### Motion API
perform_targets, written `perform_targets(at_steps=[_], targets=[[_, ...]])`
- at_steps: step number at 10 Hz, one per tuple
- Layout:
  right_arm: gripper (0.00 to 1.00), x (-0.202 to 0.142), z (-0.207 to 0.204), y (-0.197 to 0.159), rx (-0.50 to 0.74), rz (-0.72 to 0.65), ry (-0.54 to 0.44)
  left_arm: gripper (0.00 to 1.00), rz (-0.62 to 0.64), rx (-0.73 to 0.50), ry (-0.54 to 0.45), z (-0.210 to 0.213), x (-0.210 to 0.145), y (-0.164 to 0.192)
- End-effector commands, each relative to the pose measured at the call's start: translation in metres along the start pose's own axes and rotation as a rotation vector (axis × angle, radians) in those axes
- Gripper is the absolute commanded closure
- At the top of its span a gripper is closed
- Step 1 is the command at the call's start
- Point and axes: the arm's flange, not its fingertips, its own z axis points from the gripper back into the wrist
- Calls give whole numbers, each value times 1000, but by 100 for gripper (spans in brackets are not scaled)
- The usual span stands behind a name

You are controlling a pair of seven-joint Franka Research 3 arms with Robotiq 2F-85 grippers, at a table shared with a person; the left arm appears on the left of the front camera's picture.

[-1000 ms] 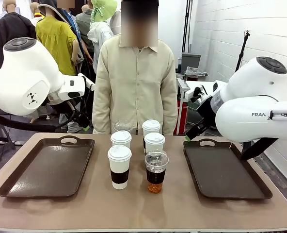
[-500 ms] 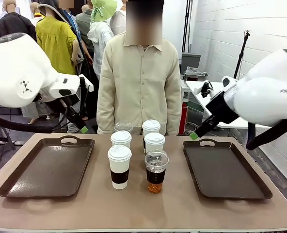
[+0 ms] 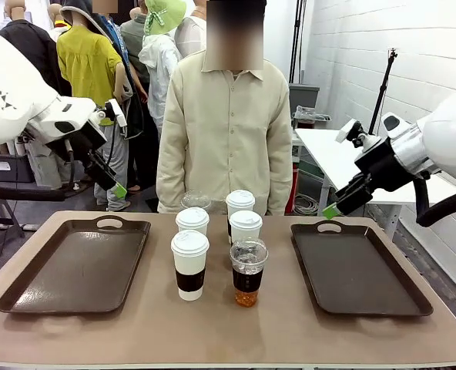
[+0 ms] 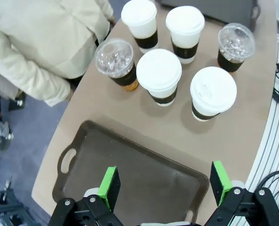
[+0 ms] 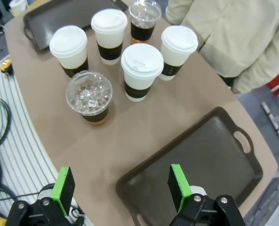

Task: Distribute the coffee onto the tray.
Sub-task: Pick up one iced Americano and place it on the right Handle tray.

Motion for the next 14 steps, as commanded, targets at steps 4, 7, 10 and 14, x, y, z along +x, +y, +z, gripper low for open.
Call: perform_targets(at_steps=[4,7,10,14], targets=[[0,-2,-1,-1,27,0,-15,0,-13,-31,-57,0,-3,4],[0,-2,-1,-1,27,0,-15,0,-13,-31,-57,0,-3,4],[0,-1,-1,1,23,3,-22,0,3,-30,-64,-1,-1,1],[0,0,1,1,9,-7,-16,0,2,-24,-59,0,0,1]])
